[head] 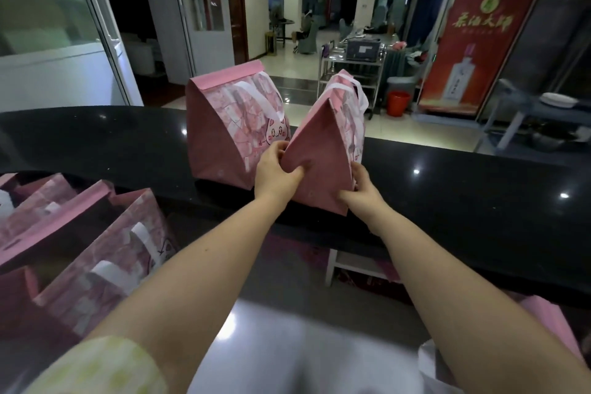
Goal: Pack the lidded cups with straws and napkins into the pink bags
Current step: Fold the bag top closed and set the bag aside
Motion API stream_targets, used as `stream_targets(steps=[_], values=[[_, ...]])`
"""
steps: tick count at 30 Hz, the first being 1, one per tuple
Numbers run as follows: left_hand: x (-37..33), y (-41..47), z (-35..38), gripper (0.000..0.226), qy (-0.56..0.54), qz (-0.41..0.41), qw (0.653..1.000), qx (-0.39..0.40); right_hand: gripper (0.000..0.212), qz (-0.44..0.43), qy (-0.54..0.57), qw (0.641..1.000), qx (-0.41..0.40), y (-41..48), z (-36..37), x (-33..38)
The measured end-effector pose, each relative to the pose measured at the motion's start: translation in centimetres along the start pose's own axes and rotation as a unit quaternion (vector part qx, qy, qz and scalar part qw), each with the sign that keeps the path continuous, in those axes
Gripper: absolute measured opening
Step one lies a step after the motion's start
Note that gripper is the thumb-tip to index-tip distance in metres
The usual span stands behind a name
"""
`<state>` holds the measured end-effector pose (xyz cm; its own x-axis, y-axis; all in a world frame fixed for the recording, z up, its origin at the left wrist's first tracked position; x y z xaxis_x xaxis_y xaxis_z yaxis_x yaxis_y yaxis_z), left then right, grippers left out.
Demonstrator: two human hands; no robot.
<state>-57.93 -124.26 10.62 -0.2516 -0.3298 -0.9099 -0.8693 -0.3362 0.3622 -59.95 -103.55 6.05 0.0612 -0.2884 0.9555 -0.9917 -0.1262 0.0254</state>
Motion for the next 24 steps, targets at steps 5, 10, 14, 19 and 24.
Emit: stream_targets(steps=[5, 10, 14, 19, 24], values=[[0.2, 1.3, -0.3, 0.042, 0.037, 0.01, 0.999, -0.003, 0.066, 0.02, 0.024, 0.998, -0.061, 1.8, 1.7, 0.7], [0.7, 1.7, -0.4, 0.035, 0.098, 0.027, 0.994, 0.036, 0.06, 0.005, -0.032, 0.995, -0.093, 3.3, 2.3, 0.7], [0.7, 0.9, -0.1, 0.04, 0.205, 0.063, 0.974, 0.069, 0.055, -0.001, -0.051, 0.99, -0.131, 3.2, 2.3, 0.4], [1.7, -0.9, -0.6, 0.056, 0.321, 0.091, 0.937, 0.102, 0.05, 0.005, -0.074, 0.985, -0.155, 2.0, 2.2, -0.1], [1.7, -2.5, -3.2, 0.039, 0.354, 0.128, 0.922, 0.087, 0.047, -0.007, -0.101, 0.98, -0.17, -0.5, 1.9, 0.0]])
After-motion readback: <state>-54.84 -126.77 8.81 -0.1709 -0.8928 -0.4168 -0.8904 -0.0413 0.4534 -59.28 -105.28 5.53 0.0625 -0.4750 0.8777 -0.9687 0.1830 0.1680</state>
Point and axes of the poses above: each hand's wrist, its own y-axis towards the middle knuckle, its own z-axis out of the palm, x = y × z, the point moved 8 cm from there along y, towards the middle knuckle, and after that the axes turned 4 degrees about -y, right-handed, at the moved point
